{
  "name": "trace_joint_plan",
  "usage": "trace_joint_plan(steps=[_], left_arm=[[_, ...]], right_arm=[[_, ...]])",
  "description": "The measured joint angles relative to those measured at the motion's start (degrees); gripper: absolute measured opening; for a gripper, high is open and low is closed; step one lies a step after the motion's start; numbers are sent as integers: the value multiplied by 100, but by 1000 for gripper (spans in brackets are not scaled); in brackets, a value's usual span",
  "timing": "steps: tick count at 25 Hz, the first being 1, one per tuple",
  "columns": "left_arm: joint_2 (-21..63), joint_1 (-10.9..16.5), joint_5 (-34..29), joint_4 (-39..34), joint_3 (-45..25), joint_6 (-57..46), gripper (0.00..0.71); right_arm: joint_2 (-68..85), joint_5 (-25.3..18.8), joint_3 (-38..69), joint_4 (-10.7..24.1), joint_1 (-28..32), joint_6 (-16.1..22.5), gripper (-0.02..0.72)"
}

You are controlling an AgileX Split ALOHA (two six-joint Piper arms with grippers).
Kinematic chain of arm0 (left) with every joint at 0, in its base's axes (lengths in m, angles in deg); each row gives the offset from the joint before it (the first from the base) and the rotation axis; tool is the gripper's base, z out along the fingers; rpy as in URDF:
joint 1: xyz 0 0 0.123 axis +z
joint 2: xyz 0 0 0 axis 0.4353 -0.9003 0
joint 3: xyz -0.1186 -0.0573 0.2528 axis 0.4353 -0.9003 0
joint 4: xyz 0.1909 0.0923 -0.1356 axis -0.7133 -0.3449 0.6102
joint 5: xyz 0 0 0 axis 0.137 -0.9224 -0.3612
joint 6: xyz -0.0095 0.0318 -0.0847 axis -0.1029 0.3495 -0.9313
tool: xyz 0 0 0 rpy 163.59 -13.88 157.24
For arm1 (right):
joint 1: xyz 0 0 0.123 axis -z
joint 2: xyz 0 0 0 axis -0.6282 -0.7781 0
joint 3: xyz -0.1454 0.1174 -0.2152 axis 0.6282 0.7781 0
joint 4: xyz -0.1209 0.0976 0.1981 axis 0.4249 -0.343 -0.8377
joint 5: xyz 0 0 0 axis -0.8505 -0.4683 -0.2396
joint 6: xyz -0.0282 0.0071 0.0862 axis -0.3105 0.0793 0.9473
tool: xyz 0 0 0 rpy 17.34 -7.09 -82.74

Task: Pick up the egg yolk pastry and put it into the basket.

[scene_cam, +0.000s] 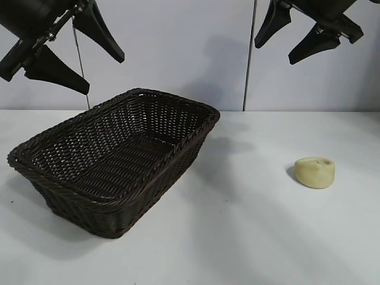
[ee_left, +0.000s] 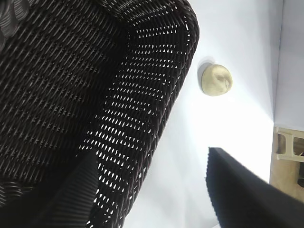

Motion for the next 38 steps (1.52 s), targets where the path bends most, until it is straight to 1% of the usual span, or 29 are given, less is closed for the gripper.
trace_joint_plan(steps=[7, 11, 18, 20, 23, 28, 31, 35, 38], left_arm=[[0, 0, 175, 0, 0, 0, 478], [38, 0, 151, 0, 0, -43, 478], [690, 0, -43, -111, 0, -569, 478], [942, 0, -127, -330, 0, -812, 478], [1293, 0, -323, -938, 0, -1443, 478], [1744, 0, -741, -2216, -54, -2912, 478], [1879, 0, -780, -2704, -268, -3641, 478], [1878, 0, -641, -2845, -878, -4163, 478], [1878, -38, -299, -2785, -1456, -4403, 478]], right_arm=[[0, -8, 0, 9, 0, 0, 496], [0, -41, 0, 12, 0, 0, 496], [0, -129, 0, 16, 0, 0, 496], [0, -129, 0, 16, 0, 0, 496], [0, -134, 0, 16, 0, 0, 496], [0, -134, 0, 16, 0, 0, 496], [0, -134, 0, 16, 0, 0, 496], [0, -134, 0, 16, 0, 0, 496], [0, -134, 0, 16, 0, 0, 496]])
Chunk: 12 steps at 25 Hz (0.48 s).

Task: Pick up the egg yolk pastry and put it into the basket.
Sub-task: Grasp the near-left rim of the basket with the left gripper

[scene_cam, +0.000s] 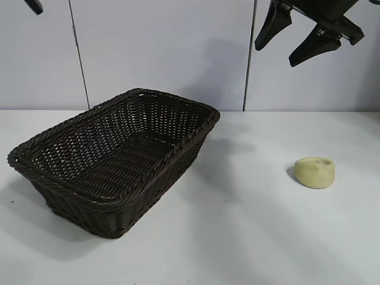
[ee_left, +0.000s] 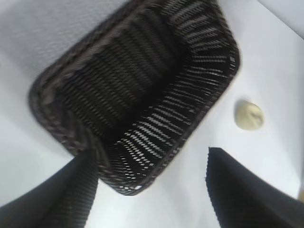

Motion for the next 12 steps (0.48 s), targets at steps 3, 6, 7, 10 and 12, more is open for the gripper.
trace_joint_plan(steps=[3, 6, 7, 10, 12], left_arm=[[0, -147, 421, 62, -554, -173, 478], [0, -311, 850, 157, -927, -259, 478], [0, -341, 992, 208, -1007, -310, 478], [0, -361, 1297, 328, -1175, -514, 478], [0, -361, 1422, 346, -1260, -580, 478]], right_arm=[[0, 0, 0, 0, 0, 0, 496], [0, 0, 0, 0, 0, 0, 496], [0, 0, 0, 0, 0, 0, 496], [0, 0, 0, 0, 0, 0, 496], [0, 0, 0, 0, 0, 0, 496]])
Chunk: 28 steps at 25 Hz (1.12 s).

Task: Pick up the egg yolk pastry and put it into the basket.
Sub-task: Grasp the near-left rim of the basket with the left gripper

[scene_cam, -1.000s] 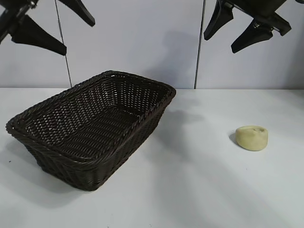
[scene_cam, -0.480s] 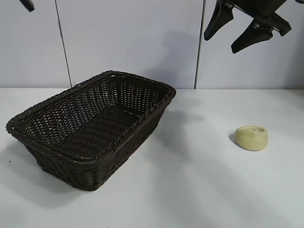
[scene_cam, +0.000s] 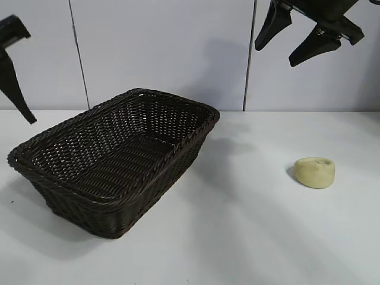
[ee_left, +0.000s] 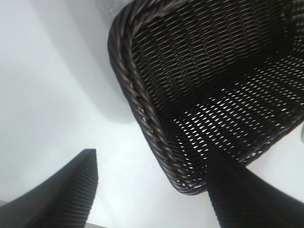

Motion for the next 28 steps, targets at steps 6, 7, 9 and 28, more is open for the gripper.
trace_joint_plan(steps=[6, 7, 9, 28], left_arm=[[-8, 0, 243, 11, -76, -138, 478], [-20, -17, 269, 11, -76, -149, 478], [-104, -105, 329, 11, -76, -155, 478], [-1801, -605, 1584, 344, -76, -165, 478]], right_arm=[[0, 0, 0, 0, 0, 0, 496], [0, 0, 0, 0, 0, 0, 496], [0, 0, 0, 0, 0, 0, 496], [0, 0, 0, 0, 0, 0, 496]])
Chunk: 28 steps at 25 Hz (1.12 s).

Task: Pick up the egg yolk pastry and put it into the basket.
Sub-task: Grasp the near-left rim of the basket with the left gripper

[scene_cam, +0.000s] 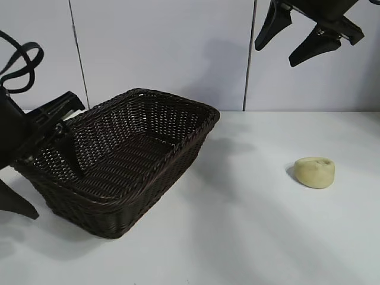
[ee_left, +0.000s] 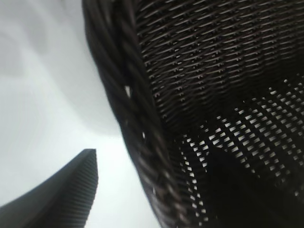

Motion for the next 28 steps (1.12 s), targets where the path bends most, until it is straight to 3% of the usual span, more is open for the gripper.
trace_joint_plan(steps=[4, 10, 15, 23, 28], left_arm=[[-75, 0, 80, 12, 0, 0, 437], [-79, 0, 132, 27, 0, -2, 206], [-79, 0, 182, 70, 0, -62, 111], [-79, 9, 79, 62, 0, -203, 99], [58, 254, -449, 32, 230, -229, 99]], right_arm=[[0, 0, 0, 0, 0, 0, 496], [0, 0, 0, 0, 0, 0, 496], [0, -5, 0, 0, 0, 0, 496], [0, -5, 0, 0, 0, 0, 496], [0, -5, 0, 0, 0, 0, 496]])
